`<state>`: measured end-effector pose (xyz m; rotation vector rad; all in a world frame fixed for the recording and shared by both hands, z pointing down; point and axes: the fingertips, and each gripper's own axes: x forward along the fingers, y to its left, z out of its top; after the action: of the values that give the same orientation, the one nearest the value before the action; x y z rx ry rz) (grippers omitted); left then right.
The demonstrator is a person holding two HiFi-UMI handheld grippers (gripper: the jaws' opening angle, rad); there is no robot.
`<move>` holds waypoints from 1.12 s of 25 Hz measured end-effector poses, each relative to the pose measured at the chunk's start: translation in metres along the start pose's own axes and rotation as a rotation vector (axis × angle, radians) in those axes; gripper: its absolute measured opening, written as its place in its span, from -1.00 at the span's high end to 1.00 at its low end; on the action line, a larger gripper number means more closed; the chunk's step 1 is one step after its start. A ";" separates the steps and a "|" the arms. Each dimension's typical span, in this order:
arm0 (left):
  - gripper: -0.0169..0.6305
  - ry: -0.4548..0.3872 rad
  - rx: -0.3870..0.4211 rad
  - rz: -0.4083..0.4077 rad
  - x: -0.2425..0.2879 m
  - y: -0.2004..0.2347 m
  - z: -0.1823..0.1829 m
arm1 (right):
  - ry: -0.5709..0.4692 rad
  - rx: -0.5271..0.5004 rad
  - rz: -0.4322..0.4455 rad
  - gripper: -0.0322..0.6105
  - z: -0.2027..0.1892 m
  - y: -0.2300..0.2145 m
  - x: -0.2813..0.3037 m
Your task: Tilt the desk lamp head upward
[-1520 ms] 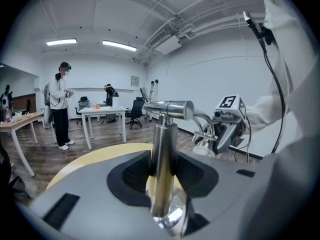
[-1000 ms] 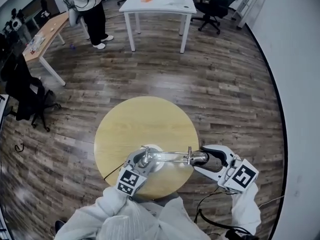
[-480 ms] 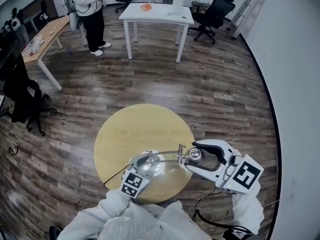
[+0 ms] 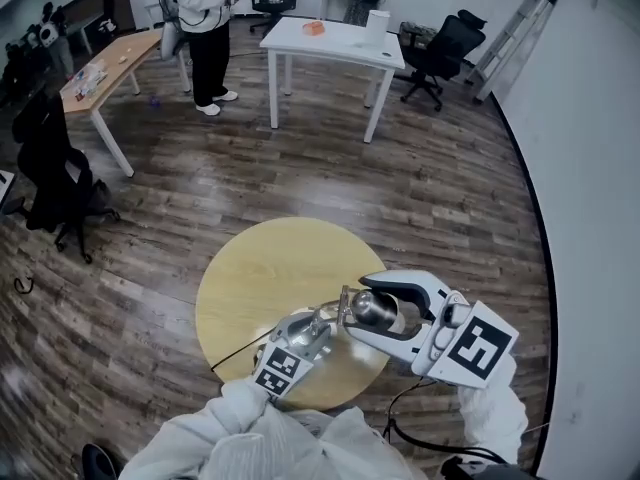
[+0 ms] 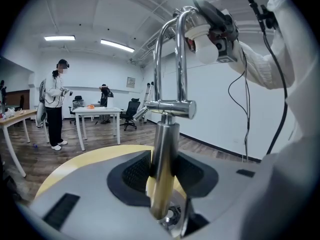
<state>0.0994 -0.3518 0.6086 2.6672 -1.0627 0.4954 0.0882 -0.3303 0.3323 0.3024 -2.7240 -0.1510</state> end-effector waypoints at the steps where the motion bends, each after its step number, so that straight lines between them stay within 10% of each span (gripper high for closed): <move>1: 0.53 0.002 0.003 0.000 0.000 0.000 0.000 | 0.018 -0.008 0.005 0.14 0.002 0.001 0.003; 10: 0.53 0.008 0.012 0.010 0.004 -0.001 0.001 | 0.089 -0.042 0.031 0.15 0.005 0.002 0.013; 22: 0.53 -0.015 0.037 0.009 -0.003 -0.003 0.003 | -0.185 0.059 -0.068 0.14 0.028 -0.004 -0.013; 28: 0.53 -0.120 0.028 0.005 -0.042 0.001 0.013 | -0.372 0.210 -0.484 0.14 0.005 -0.046 -0.105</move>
<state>0.0734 -0.3308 0.5803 2.7494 -1.1031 0.3573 0.1891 -0.3508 0.2817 1.0925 -2.9768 -0.0550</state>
